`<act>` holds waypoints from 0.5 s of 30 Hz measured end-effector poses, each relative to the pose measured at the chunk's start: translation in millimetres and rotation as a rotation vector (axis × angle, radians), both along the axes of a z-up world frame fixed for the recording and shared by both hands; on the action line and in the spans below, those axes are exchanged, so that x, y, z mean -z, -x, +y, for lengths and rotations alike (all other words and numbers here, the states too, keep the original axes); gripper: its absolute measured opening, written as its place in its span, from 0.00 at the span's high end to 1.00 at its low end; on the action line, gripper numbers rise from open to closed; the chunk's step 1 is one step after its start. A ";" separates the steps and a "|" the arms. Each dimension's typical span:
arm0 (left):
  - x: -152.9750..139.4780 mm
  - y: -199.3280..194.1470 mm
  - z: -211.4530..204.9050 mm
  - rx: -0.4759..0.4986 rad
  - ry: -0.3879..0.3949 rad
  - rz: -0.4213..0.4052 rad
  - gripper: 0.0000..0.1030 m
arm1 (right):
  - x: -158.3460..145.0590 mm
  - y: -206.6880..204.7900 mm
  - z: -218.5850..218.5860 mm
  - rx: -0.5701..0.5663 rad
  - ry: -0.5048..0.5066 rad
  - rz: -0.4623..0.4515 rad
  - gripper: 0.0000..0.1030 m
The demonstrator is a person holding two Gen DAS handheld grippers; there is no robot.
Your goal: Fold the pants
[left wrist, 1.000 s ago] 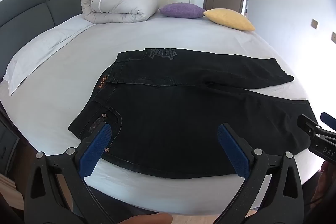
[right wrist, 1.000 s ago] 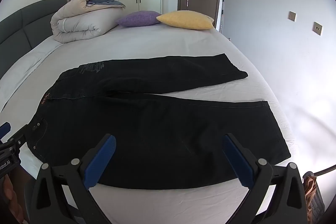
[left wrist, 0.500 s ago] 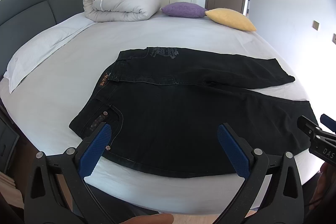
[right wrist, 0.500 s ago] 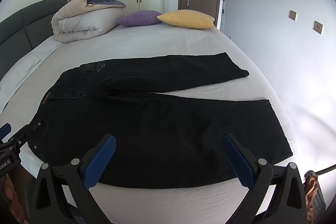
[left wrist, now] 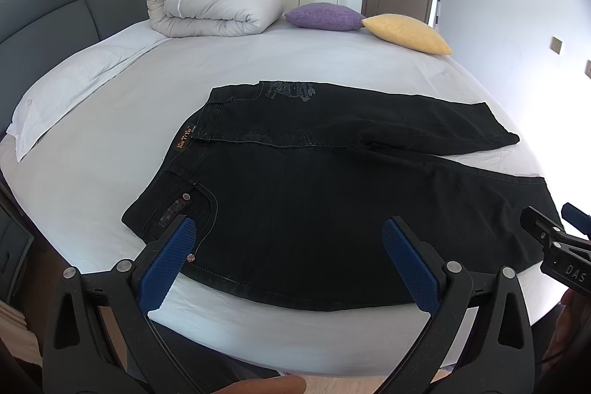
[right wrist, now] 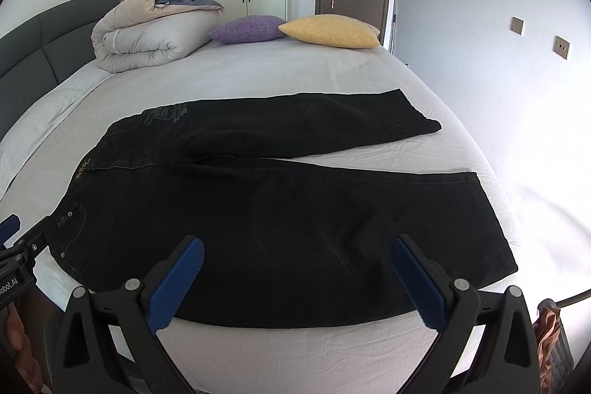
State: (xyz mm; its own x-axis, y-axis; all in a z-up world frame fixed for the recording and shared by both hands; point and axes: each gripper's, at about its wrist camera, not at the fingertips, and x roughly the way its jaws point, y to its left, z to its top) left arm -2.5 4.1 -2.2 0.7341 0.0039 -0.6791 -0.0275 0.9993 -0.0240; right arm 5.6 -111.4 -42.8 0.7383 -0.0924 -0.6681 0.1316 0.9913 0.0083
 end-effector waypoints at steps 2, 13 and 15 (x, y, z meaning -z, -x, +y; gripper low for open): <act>0.1 0.1 0.1 -0.001 0.000 0.000 0.00 | -1.2 -0.6 -1.5 0.000 0.001 0.002 0.00; 1.3 1.2 1.6 -0.002 0.002 0.002 0.00 | 0.5 0.1 0.8 0.000 0.000 0.002 0.00; 6.7 -1.5 5.7 -0.002 0.004 0.003 0.00 | 1.1 0.3 2.0 0.000 0.000 0.003 0.00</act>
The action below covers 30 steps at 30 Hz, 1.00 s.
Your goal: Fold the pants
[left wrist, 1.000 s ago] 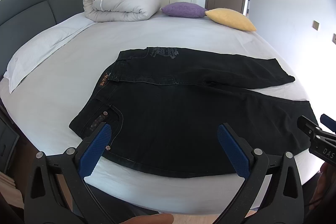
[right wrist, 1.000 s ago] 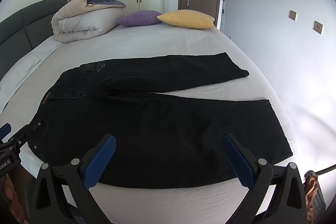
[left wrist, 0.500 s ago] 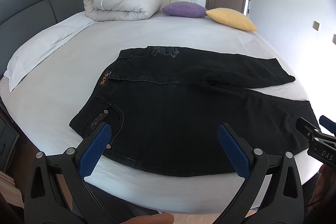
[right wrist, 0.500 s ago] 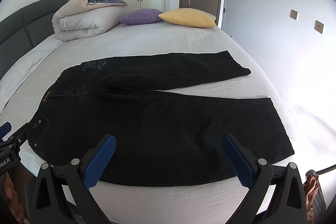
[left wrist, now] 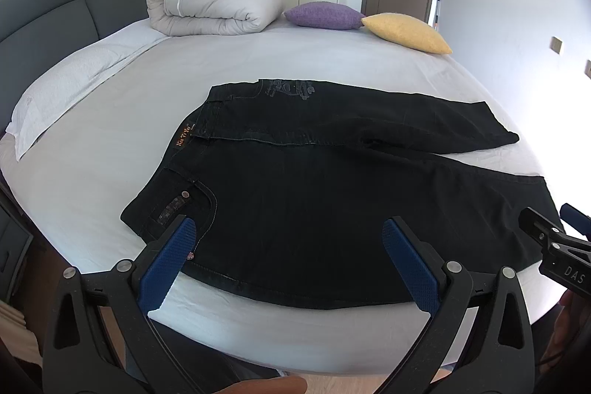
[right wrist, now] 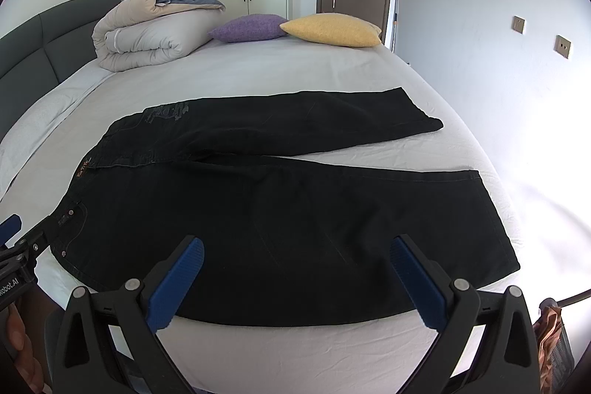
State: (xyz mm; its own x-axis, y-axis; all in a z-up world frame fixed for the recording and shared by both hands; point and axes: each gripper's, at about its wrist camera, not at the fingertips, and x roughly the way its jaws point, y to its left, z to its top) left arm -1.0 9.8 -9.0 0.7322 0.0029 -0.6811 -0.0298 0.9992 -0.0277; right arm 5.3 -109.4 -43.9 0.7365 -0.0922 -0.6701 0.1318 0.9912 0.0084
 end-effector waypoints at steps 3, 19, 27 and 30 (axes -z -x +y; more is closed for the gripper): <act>-0.5 -0.1 -0.8 0.000 0.000 -0.001 0.00 | 0.1 -0.2 -0.1 -0.001 0.000 0.000 0.00; 0.6 -0.6 0.6 0.000 0.000 0.001 0.00 | 3.8 -0.2 3.4 -0.002 0.000 0.003 0.00; 0.8 -0.8 0.8 0.000 0.001 0.001 0.00 | 3.6 -0.5 2.7 -0.003 -0.001 0.005 0.00; 2.4 -0.7 1.8 0.001 0.000 0.002 0.00 | 6.5 0.3 7.2 -0.004 0.001 0.004 0.00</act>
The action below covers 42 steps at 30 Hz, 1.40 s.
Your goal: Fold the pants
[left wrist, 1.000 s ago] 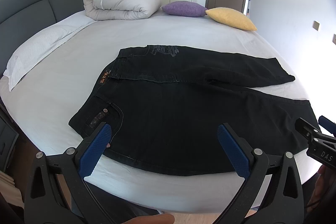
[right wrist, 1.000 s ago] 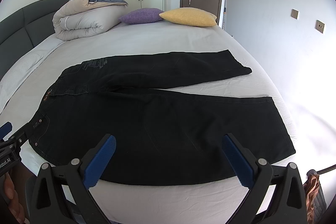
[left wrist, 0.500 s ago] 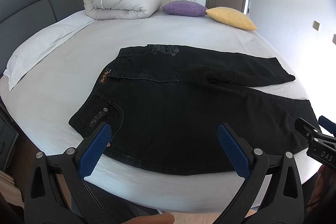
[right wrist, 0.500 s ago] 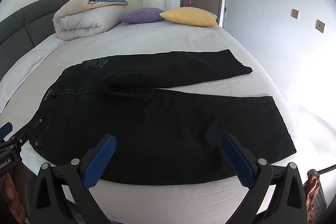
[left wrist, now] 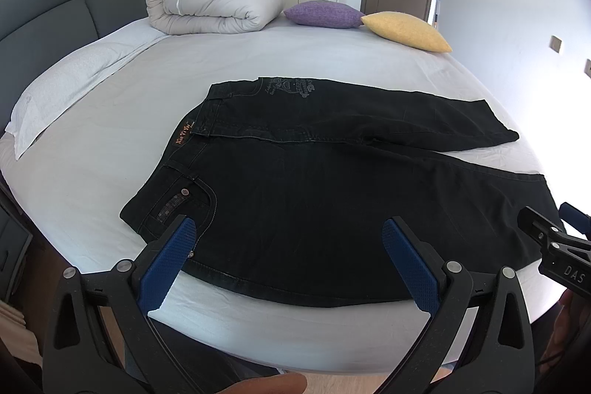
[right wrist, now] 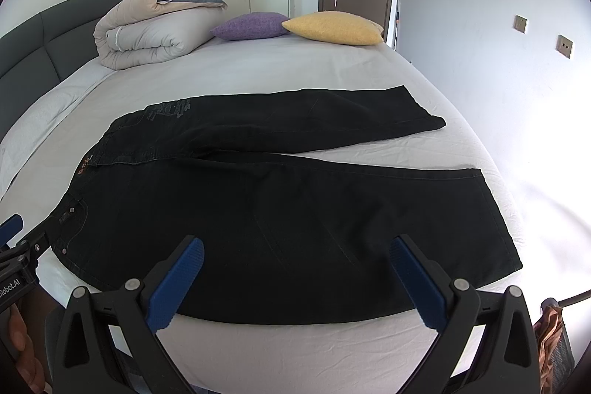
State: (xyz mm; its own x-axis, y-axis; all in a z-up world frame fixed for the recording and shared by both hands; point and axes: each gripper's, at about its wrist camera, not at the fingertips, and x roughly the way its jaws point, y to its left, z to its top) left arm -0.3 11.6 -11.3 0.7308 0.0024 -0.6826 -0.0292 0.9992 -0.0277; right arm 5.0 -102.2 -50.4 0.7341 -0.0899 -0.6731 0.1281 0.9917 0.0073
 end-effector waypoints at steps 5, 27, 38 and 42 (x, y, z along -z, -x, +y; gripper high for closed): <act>4.9 0.2 3.8 0.001 0.009 0.004 0.00 | 3.0 1.4 4.5 -0.002 0.000 0.001 0.00; 32.0 -48.4 1.8 0.199 -0.078 0.099 0.00 | -11.0 -20.4 -10.4 -0.211 -0.029 -0.090 0.00; 8.0 -302.9 45.3 0.473 -0.222 0.121 0.00 | -0.4 -91.2 -58.3 -0.486 -0.045 0.023 0.37; 27.7 -378.0 51.8 0.541 -0.253 0.216 0.01 | 10.4 -112.6 -75.7 -0.516 -0.091 0.037 0.37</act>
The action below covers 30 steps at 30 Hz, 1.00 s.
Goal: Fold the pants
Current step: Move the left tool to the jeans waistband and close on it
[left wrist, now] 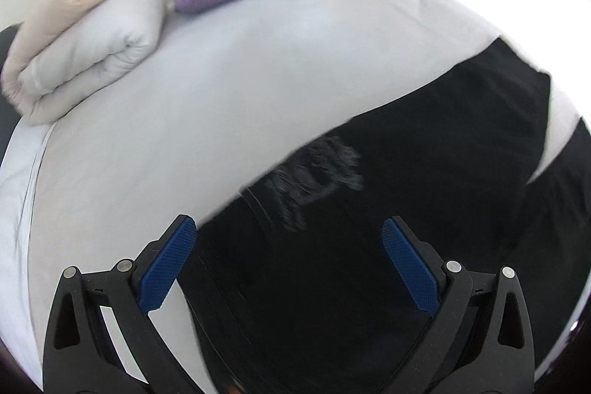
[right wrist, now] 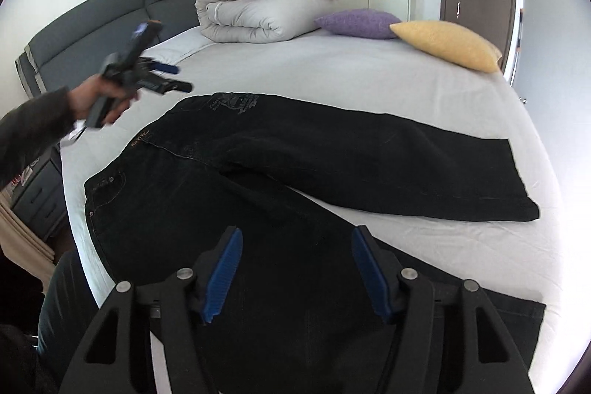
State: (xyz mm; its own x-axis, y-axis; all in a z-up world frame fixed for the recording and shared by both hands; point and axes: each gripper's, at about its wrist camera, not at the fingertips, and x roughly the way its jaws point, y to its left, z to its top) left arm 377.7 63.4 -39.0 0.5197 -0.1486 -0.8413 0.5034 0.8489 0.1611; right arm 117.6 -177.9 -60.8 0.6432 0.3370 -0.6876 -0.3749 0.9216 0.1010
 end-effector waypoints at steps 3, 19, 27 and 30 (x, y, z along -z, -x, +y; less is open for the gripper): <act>27.6 -37.9 7.6 0.046 -0.039 0.085 0.10 | 9.2 -17.3 -2.6 -0.026 -0.002 0.024 0.37; 102.4 -107.2 29.8 0.010 -0.081 0.208 0.56 | 25.3 -101.8 46.6 -0.193 0.046 0.035 0.50; 87.3 -84.1 31.0 0.042 -0.127 0.065 0.96 | 7.8 -189.2 92.8 -0.256 0.151 0.012 0.58; 71.0 -62.0 38.6 0.055 -0.130 -0.048 0.96 | 5.9 -221.5 106.7 -0.282 0.198 0.004 0.59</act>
